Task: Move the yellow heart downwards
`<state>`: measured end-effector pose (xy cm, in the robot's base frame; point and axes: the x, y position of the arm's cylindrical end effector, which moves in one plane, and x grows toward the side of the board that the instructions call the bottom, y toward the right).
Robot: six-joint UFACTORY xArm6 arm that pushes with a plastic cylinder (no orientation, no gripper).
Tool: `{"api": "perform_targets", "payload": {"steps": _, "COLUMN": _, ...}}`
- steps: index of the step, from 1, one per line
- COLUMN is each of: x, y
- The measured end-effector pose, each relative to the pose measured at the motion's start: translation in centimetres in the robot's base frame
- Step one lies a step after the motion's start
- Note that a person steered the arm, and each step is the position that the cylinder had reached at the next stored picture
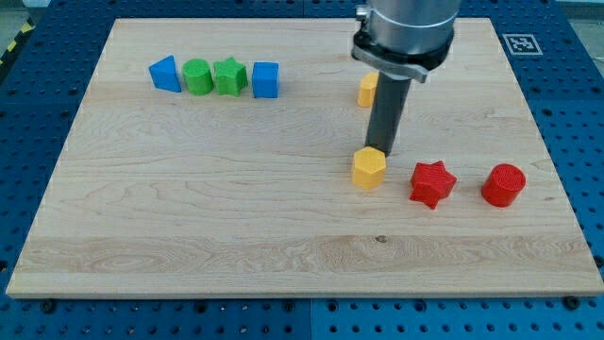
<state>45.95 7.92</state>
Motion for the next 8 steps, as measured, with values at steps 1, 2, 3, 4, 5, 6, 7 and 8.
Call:
{"api": "perform_targets", "payload": {"steps": 1, "x": 0.6, "y": -0.6}}
{"api": "perform_targets", "payload": {"steps": 2, "x": 1.5, "y": -0.9}}
{"api": "perform_targets", "payload": {"steps": 3, "x": 1.2, "y": -0.4}}
{"api": "perform_targets", "payload": {"steps": 4, "x": -0.9, "y": 4.5}}
{"api": "perform_targets", "payload": {"steps": 5, "x": -4.8, "y": 9.8}}
{"api": "perform_targets", "payload": {"steps": 6, "x": -11.3, "y": 11.6}}
{"api": "perform_targets", "payload": {"steps": 7, "x": -15.1, "y": 8.3}}
{"api": "perform_targets", "payload": {"steps": 8, "x": -14.4, "y": 4.0}}
